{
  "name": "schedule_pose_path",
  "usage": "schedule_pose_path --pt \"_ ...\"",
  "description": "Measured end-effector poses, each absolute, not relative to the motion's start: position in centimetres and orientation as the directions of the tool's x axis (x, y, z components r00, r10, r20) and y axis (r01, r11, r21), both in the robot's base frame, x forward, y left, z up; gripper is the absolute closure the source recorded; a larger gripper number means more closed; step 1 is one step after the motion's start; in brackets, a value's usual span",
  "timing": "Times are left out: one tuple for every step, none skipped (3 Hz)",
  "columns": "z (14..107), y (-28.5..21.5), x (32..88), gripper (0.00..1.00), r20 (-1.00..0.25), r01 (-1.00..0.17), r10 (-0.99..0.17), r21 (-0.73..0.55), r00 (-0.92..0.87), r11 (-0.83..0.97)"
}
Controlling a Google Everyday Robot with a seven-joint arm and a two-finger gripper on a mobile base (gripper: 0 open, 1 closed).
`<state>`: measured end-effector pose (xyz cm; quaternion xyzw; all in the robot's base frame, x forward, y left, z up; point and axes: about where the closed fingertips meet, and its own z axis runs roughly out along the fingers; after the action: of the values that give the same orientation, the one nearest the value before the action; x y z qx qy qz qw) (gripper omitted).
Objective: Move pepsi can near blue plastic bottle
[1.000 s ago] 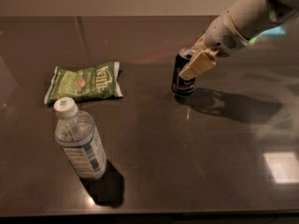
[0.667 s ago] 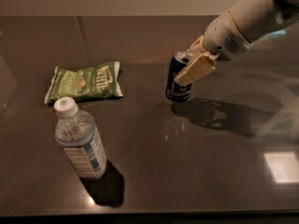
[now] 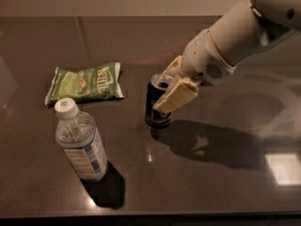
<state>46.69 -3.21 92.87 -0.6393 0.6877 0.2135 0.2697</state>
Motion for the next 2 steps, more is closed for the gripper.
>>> schedule_pose_path --pt "92.3 -0.4 44.6 1.0 -0.646 -0.998 -0.763 -0.048 0.007 0.031" --pt "91.8 1.6 43.4 1.0 -0.652 -0.999 -0.757 -0.043 0.033 -0.006"
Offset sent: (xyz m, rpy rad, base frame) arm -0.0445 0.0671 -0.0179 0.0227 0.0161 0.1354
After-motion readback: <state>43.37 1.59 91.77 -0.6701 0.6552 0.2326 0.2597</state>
